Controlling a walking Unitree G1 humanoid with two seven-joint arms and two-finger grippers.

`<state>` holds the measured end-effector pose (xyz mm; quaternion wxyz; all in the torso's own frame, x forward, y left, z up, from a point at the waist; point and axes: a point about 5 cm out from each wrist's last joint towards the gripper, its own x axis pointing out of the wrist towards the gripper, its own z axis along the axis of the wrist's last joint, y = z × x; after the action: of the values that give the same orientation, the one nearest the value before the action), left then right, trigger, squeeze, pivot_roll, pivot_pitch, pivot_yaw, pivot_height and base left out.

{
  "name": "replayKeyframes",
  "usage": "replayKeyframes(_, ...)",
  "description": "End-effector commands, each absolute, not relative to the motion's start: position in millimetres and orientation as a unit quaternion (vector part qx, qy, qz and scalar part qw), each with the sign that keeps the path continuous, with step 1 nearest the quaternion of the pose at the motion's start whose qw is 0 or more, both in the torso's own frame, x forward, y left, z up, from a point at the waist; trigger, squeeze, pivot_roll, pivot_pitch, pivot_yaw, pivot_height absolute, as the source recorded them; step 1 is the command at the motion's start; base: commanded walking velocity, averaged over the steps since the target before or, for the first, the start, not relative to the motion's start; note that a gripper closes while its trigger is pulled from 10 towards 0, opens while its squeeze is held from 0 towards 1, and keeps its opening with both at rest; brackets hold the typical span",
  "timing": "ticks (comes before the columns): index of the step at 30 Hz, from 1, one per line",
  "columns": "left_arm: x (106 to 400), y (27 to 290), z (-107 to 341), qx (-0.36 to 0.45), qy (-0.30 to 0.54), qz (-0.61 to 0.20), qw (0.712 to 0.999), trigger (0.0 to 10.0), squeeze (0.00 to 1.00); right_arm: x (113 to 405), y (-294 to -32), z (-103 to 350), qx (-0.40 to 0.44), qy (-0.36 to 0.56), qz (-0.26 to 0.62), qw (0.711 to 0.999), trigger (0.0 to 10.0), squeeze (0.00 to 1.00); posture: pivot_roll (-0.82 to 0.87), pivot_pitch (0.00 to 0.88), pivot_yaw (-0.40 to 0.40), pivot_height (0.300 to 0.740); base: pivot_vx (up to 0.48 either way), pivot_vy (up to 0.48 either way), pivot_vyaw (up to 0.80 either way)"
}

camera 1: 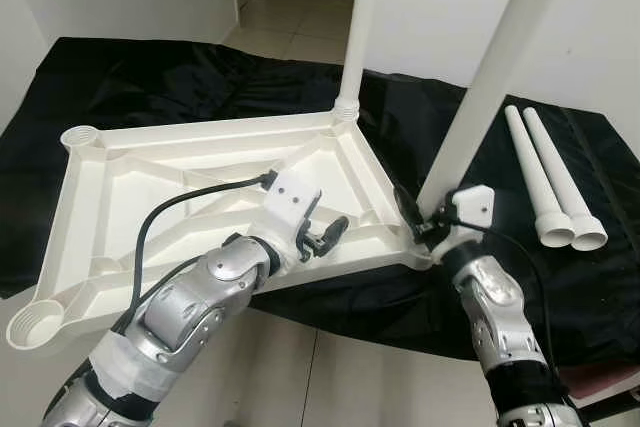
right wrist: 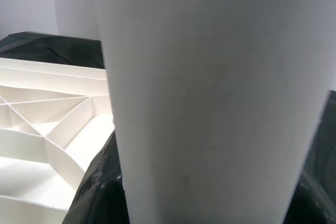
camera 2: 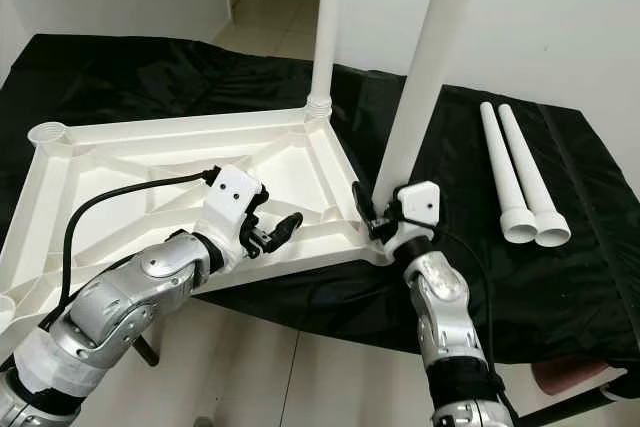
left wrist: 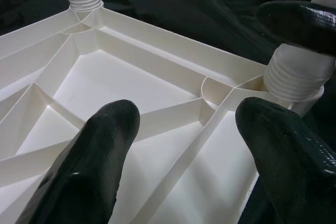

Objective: Building children table

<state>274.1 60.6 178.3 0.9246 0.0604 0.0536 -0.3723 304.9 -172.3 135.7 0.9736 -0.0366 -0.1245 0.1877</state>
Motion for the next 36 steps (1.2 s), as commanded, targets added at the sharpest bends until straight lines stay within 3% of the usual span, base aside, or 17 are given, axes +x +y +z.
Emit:
replayKeyframes(1,263.8,50.3,183.4,0.055,0.054,-0.487,0.870,10.0,0.00,298.7,-177.1,111.4,-0.043,-0.069,0.189,0.979,10.0,0.00,0.04,0.042,-0.048,0.740,0.000,0.000,0.00)
replayKeyframes(13,264.1,50.4,184.8,0.056,0.054,-0.489,0.869,10.0,0.00,303.7,-192.7,108.3,0.026,-0.065,0.129,0.989,10.0,0.00,0.04,0.042,-0.041,0.740,0.000,0.000,0.00)
replayKeyframes(16,264.1,50.4,185.2,0.057,0.054,-0.490,0.868,10.0,0.00,303.6,-189.8,107.2,0.036,-0.062,0.136,0.988,10.0,0.00,0.04,0.042,-0.041,0.740,0.000,0.000,0.00)
replayKeyframes(21,265.3,52.6,186.7,0.057,0.055,-0.488,0.869,10.0,0.00,298.8,-178.6,104.5,-0.034,-0.063,0.193,0.979,10.0,0.00,0.04,0.042,-0.033,0.740,0.000,0.000,0.00)
replayKeyframes(27,265.8,53.2,187.9,0.057,0.054,-0.488,0.869,10.0,0.00,298.0,-181.0,99.1,-0.056,-0.046,0.213,0.974,10.0,0.00,0.04,0.041,-0.029,0.740,0.000,0.000,0.00)
replayKeyframes(36,267.3,53.7,191.4,0.058,0.050,-0.488,0.869,10.0,0.00,303.9,-188.3,87.7,0.013,0.002,0.205,0.979,10.0,0.00,0.04,0.037,-0.023,0.740,0.000,0.000,0.00)
